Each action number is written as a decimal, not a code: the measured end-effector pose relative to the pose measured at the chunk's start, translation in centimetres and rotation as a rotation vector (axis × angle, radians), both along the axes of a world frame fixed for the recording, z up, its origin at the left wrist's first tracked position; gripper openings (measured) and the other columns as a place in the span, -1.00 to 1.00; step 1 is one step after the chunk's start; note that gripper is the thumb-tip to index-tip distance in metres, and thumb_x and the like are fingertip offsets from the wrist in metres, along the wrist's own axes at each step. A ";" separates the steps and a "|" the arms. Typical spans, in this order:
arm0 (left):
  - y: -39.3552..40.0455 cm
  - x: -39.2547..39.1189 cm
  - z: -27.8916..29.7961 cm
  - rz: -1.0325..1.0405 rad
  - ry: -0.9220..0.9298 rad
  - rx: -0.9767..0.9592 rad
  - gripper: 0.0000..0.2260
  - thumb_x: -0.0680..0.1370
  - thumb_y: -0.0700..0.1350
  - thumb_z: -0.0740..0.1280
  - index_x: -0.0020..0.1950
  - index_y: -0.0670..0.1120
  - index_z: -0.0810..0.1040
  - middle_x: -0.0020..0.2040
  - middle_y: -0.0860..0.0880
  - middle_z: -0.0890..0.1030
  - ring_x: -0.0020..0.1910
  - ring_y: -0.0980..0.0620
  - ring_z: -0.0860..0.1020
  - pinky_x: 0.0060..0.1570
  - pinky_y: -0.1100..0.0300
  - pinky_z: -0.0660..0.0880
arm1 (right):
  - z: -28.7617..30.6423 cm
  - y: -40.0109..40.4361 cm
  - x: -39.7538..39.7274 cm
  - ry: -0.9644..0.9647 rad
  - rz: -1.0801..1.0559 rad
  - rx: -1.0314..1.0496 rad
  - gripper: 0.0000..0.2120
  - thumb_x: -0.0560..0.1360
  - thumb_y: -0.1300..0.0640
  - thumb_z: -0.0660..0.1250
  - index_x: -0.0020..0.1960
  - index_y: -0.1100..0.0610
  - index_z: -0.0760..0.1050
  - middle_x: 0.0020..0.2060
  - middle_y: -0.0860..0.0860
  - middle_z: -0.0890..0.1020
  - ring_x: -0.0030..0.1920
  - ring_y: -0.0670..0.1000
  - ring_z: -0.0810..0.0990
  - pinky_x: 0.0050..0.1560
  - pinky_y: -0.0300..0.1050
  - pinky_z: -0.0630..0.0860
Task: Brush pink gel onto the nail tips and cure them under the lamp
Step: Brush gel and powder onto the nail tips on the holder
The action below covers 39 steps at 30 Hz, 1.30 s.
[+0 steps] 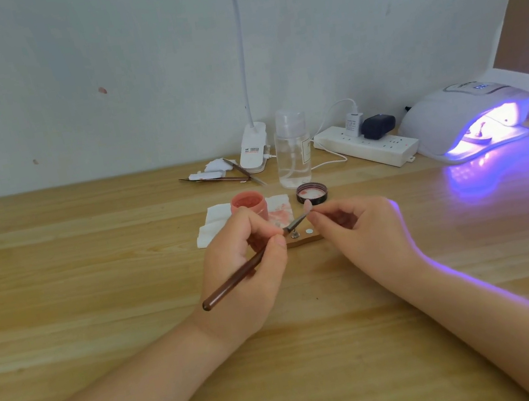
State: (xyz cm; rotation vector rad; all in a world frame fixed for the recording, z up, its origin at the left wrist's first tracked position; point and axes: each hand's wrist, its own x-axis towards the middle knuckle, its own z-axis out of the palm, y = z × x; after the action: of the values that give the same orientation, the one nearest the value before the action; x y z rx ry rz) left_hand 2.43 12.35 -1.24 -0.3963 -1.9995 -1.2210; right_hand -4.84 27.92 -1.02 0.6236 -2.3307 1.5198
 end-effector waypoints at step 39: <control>-3.9 -3.7 6.2 0.301 -0.320 0.205 -0.84 0.46 -0.22 0.33 -0.32 -0.07 0.49 -0.52 0.14 0.54 -0.54 0.28 0.44 -0.46 0.37 0.39 | -0.4 0.0 -0.3 0.044 0.003 0.030 -0.94 0.44 0.14 0.43 -0.17 0.02 0.68 -0.40 -0.15 0.64 -0.35 -0.22 0.56 -0.25 -0.43 0.47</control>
State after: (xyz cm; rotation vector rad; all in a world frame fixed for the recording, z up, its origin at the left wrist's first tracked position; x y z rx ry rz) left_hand -1.22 8.49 4.99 0.2085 -2.0753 -1.3396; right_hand -5.15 27.89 -1.38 0.6615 -2.3244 1.4597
